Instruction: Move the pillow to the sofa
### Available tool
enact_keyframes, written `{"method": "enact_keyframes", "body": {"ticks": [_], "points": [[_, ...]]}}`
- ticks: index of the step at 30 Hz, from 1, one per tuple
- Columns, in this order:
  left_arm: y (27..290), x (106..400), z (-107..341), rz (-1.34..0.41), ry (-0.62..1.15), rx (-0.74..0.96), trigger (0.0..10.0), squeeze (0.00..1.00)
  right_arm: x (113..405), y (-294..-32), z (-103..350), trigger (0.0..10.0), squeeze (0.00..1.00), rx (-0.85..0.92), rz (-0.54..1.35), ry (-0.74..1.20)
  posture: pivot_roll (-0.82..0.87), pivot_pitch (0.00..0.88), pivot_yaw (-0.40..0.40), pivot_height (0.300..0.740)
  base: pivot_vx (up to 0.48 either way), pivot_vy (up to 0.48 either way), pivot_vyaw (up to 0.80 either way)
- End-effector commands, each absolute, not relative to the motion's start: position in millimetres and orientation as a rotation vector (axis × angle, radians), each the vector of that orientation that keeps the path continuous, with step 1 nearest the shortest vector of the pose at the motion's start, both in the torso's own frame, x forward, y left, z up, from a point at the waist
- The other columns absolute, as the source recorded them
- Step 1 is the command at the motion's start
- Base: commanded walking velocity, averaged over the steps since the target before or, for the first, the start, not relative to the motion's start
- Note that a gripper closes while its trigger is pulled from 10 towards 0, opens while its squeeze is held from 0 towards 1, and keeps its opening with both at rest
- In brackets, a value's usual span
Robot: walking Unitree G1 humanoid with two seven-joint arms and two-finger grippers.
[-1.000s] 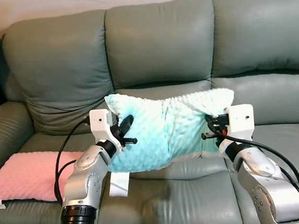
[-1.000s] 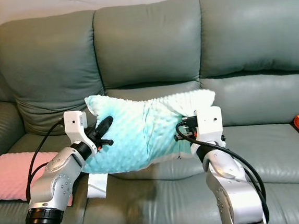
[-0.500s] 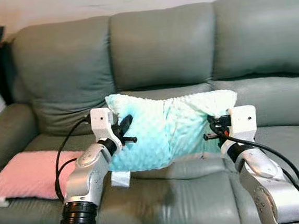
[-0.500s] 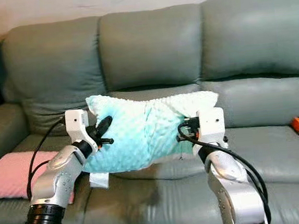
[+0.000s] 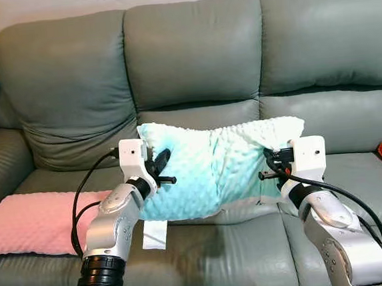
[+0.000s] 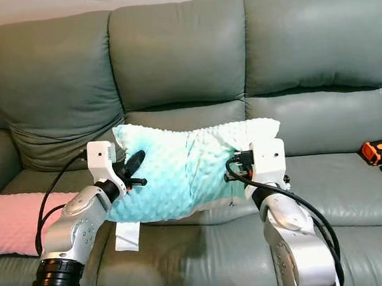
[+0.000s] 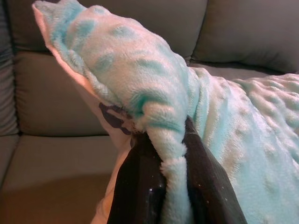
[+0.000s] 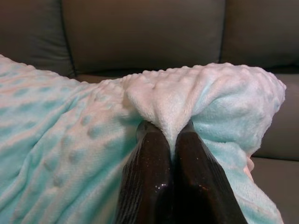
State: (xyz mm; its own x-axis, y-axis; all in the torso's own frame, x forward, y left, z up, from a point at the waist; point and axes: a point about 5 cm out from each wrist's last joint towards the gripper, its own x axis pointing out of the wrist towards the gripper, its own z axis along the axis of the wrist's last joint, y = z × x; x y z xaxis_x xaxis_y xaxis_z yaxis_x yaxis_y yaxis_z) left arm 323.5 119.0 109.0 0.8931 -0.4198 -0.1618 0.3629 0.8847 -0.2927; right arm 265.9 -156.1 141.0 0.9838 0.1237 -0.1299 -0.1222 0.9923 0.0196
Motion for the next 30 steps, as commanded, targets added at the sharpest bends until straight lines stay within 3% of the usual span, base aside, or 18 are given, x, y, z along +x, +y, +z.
{"method": "enact_keyframes", "body": {"ticks": [1,10,16,22,30], "points": [[119.4,327.2,113.3,-0.41,0.216,-0.231,10.0,0.0,265.6,-153.1,145.1,10.0,0.0,0.014,0.13,0.106,-0.19,0.0,0.099,0.74,0.0,0.0,-0.8],[125.0,329.9,96.7,-0.422,0.268,-0.156,10.0,0.0,265.2,-149.4,132.3,10.0,0.0,0.051,0.112,0.143,-0.18,0.0,0.117,0.74,0.0,0.0,-0.8],[136.7,331.4,79.2,-0.388,0.301,-0.105,10.0,0.0,264.3,-161.1,116.9,10.0,0.0,0.055,0.059,0.178,-0.18,0.0,0.131,0.74,0.0,0.0,0.0],[146.5,334.5,69.4,-0.316,0.298,-0.114,10.0,0.0,264.1,-179.4,103.4,10.0,0.0,0.038,-0.013,0.219,-0.19,0.062,0.126,0.74,0.0,0.0,0.0],[134.0,328.2,50.5,-0.381,0.329,-0.047,10.0,0.0,251.8,-192.4,86.4,10.0,0.0,0.029,-0.052,0.281,-0.19,0.188,0.113,0.74,0.0,0.0,0.0]]}}
